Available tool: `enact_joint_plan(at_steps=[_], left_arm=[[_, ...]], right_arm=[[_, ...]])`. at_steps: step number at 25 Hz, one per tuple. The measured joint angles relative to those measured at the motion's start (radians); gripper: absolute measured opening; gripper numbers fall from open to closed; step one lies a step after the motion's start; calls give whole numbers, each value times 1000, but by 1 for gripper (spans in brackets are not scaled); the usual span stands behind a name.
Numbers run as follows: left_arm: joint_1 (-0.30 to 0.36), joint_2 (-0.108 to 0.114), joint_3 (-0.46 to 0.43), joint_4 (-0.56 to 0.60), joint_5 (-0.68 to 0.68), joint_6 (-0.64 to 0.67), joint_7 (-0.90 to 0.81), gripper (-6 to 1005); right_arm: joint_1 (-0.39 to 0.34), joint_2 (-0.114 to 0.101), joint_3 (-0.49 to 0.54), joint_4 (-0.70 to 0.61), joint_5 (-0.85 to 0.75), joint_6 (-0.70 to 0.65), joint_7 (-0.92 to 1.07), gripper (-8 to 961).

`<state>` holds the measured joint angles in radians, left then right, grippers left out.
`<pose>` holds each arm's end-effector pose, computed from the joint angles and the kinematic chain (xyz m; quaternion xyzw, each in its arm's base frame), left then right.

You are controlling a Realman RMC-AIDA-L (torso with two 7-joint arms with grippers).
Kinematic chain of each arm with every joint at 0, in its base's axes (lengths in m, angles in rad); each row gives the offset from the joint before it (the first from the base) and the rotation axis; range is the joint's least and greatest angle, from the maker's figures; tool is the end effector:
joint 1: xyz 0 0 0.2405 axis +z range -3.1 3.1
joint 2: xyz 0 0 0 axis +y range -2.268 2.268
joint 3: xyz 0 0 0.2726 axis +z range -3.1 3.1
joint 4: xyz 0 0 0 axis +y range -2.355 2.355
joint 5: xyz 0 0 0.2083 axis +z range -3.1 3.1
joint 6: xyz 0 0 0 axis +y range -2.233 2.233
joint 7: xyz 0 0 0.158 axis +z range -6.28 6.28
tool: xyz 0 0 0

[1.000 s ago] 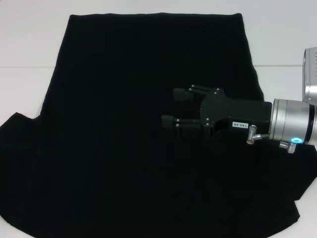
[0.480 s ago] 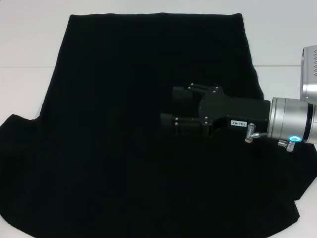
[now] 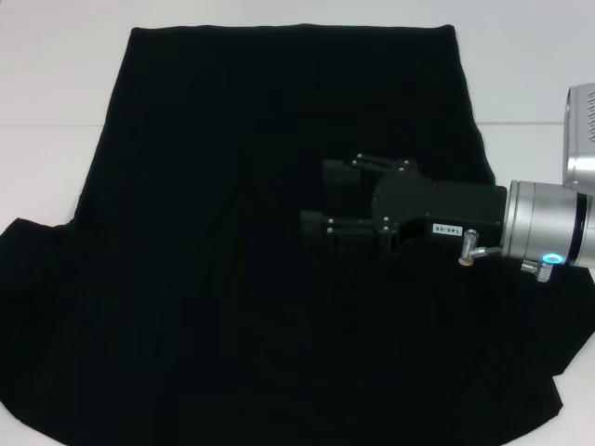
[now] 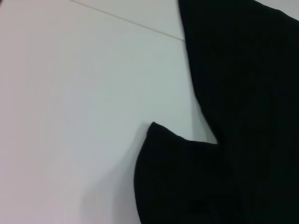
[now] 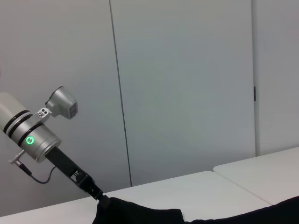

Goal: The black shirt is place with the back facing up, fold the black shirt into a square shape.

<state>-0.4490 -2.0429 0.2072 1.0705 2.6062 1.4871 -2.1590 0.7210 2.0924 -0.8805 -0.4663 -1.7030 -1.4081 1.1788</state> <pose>-0.3987 0.3089 0.1122 -0.7118 -0.6060 -0.0995 0.3409 0.1866 0.3841 -0.0594 -0.9372 0.1058 0.3074 0.1263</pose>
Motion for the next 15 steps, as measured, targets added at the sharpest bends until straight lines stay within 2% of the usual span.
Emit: enact_joint_plan(at_steps=[3, 12, 15], left_arm=[[-13, 0, 3, -13, -1, 3, 5, 1], [-110, 0, 60, -119, -14, -38, 32, 0], [-151, -8, 84, -148, -19, -42, 59, 0]], right_arm=[[-1, 0, 0, 0, 0, 1, -1, 855], [-8, 0, 0, 0, 0, 1, -1, 855], [-10, -2, 0, 0, 0, 0, -2, 854]])
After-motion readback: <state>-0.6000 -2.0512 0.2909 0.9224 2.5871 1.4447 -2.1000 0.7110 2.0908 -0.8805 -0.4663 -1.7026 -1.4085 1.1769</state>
